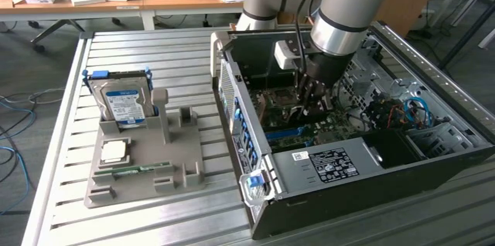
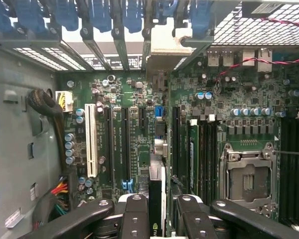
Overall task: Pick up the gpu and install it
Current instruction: 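Insert the gpu into the slot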
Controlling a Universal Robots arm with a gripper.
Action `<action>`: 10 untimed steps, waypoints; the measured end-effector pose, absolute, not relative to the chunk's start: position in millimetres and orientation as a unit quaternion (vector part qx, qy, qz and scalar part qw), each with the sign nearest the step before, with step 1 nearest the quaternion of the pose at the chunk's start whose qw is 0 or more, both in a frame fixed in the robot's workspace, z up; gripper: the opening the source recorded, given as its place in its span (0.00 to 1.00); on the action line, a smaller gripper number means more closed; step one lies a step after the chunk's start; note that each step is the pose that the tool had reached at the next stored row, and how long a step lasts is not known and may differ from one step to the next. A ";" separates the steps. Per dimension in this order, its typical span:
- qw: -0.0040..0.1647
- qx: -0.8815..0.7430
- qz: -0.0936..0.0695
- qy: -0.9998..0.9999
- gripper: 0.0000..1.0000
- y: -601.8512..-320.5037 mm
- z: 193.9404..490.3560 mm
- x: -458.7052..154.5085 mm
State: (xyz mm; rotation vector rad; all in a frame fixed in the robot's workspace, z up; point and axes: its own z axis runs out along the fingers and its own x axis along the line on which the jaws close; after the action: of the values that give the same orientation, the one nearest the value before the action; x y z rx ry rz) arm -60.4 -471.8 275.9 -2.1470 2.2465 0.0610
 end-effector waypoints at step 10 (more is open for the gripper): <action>0.017 -0.691 0.020 0.723 0.26 -471.8 274.8 -66.5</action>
State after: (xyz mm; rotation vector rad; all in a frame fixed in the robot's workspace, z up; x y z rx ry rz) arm -66.5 -471.8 274.8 -2.1469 2.2466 0.0611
